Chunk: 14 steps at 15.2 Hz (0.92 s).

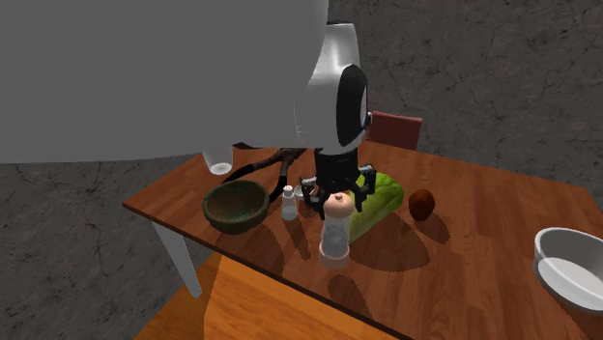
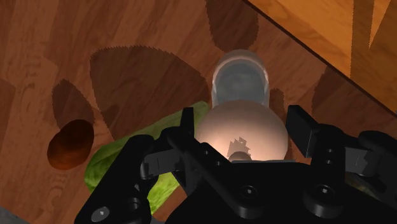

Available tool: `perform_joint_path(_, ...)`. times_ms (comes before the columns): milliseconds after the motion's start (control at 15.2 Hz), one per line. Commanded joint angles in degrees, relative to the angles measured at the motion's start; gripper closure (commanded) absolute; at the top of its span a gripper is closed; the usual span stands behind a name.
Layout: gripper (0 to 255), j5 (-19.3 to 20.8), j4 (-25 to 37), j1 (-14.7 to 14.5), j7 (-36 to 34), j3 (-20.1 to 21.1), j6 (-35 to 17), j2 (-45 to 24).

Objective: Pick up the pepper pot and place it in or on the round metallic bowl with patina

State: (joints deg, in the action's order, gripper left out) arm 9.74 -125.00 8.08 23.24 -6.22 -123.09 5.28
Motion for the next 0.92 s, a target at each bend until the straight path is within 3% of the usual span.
perform_joint_path(0, 255, -0.1, 1.3, 0.0, 0.2, 0.1, 1.8, 0.5)
perform_joint_path(858, 255, -0.7, 8.9, -0.2, 1.4, 0.3, 11.7, 2.8)
